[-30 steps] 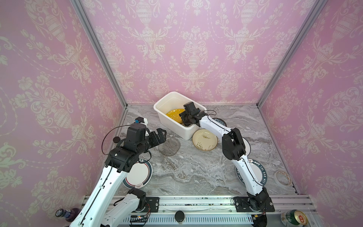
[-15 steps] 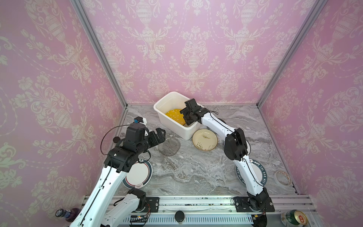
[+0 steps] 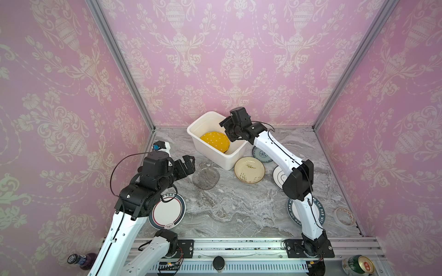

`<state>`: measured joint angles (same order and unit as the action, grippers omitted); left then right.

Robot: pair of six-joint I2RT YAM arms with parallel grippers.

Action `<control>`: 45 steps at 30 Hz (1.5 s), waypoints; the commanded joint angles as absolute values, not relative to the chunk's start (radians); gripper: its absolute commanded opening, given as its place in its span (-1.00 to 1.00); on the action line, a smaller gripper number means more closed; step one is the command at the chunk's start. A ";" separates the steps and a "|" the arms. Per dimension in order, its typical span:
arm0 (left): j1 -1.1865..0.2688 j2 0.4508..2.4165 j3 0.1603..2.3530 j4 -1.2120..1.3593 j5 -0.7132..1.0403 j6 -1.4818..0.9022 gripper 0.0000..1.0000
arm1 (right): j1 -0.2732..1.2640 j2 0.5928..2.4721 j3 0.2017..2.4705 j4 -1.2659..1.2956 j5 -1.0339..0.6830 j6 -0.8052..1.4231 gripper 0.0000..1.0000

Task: Place the plates into the plastic bin on the countertop
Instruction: 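Withdraw the right gripper from the bin toward the white teal-rimmed plates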

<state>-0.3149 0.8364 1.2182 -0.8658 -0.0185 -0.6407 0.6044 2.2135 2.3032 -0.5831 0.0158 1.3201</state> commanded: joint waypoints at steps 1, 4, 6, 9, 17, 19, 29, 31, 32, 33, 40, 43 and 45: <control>-0.306 0.829 1.266 -0.953 -0.075 -0.612 0.99 | 0.613 2.101 2.316 -0.648 0.026 1.187 0.46; -0.304 0.796 1.262 -0.943 -0.048 -0.606 0.99 | 0.612 2.014 2.268 -0.664 0.009 1.099 0.46; -0.305 0.769 1.247 -0.919 -0.019 -0.608 0.99 | 0.608 1.952 2.216 -0.658 -0.015 1.051 0.46; -0.304 0.777 1.250 -0.903 0.088 -0.605 0.98 | 0.602 1.860 2.137 -0.669 -0.048 0.978 0.46; -0.305 0.868 1.282 -0.909 0.335 -0.645 0.98 | 0.570 1.614 1.926 -0.761 -0.133 0.780 0.47; -0.307 0.875 1.282 -0.904 0.360 -0.657 0.98 | 0.551 1.548 1.866 -0.788 -0.156 0.735 0.47; -0.387 0.913 1.276 -0.882 0.322 -0.791 0.89 | 0.226 1.232 1.464 -0.787 -0.483 0.658 0.48; -0.412 0.919 1.272 -0.886 0.314 -0.811 0.89 | 0.156 1.196 1.410 -0.800 -0.526 0.645 0.48; -0.428 0.925 1.269 -0.891 0.311 -0.818 0.89 | 0.121 1.179 1.382 -0.810 -0.545 0.634 0.48; -0.450 0.933 1.265 -0.895 0.309 -0.823 0.88 | 0.089 1.162 1.356 -0.818 -0.559 0.625 0.48; -0.630 1.011 1.241 -0.893 0.242 -0.862 0.89 | -0.066 1.094 1.183 -0.785 -0.645 0.624 0.49; -0.698 1.054 1.233 -0.862 0.216 -0.889 0.89 | -0.085 1.095 1.122 -0.780 -0.638 0.606 0.49; -0.741 1.094 1.235 -0.835 0.211 -0.898 0.89 | -0.112 1.095 1.096 -0.784 -0.625 0.590 0.50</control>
<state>-0.6983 1.0618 1.2430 -0.8711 0.2546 -0.8597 -0.0872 1.1084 1.1225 -0.7918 -0.6014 0.6346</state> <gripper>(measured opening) 0.946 0.746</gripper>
